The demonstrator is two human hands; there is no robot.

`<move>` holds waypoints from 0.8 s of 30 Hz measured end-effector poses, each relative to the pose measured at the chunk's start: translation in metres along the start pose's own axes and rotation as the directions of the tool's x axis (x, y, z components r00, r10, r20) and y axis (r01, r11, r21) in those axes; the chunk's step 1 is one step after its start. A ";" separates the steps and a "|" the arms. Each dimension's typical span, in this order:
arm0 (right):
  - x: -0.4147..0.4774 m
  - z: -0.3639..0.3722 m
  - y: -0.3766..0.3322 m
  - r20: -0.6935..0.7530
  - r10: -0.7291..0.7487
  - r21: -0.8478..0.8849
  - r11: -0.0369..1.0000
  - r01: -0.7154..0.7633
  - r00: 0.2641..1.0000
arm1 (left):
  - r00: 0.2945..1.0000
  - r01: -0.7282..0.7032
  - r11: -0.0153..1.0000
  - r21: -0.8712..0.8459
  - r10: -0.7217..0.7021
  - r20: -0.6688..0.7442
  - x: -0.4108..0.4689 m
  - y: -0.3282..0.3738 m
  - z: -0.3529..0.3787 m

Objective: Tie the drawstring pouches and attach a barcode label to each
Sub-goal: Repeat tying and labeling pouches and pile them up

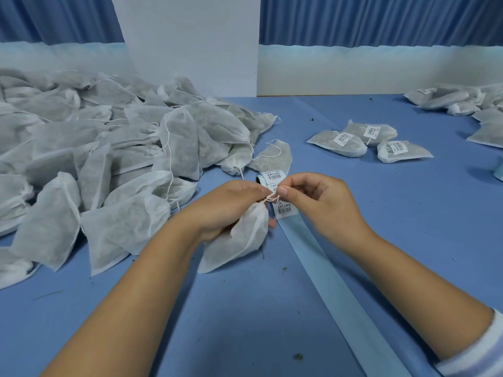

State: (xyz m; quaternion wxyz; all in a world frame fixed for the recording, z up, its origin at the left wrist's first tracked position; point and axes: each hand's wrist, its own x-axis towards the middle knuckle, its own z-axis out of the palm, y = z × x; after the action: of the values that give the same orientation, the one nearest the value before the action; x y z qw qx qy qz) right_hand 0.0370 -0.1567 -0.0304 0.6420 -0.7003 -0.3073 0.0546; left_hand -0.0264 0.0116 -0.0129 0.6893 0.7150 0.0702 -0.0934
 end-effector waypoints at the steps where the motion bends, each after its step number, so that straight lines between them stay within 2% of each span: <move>1: 0.000 0.001 0.000 0.012 -0.009 0.005 1.000 0.009 1.000 | 1.000 -0.001 1.000 0.011 0.000 0.011 0.002 -0.001 -0.001; 5: -0.001 0.002 -0.001 0.029 -0.029 0.020 0.999 0.028 0.999 | 0.999 -0.022 0.992 0.124 0.016 0.045 0.002 -0.002 -0.004; 11: 0.000 0.003 0.000 -0.022 -0.016 0.021 1.000 0.017 1.000 | 0.997 -0.072 0.985 0.157 0.072 0.007 0.003 -0.001 -0.002; 15: 0.001 0.003 0.002 -0.044 0.014 0.073 0.997 -0.011 0.999 | 0.988 -0.083 0.955 0.286 0.117 -0.103 0.006 -0.004 0.000; 20: 0.002 0.003 0.005 -0.089 0.072 0.090 0.994 -0.064 0.993 | 0.925 -0.233 0.837 0.495 0.348 -0.153 0.008 -0.009 0.006; 24: 0.000 0.004 0.001 -0.017 0.146 0.140 0.980 -0.142 0.989 | 0.876 -0.254 0.719 0.647 0.455 -0.162 0.008 -0.011 0.011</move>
State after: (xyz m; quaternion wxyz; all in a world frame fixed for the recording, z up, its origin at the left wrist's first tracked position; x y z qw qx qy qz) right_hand 0.0359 -0.1529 -0.0321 0.6874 -0.6753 -0.2425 0.1124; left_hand -0.0217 0.0012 -0.0255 0.4076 0.9027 0.0035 0.1378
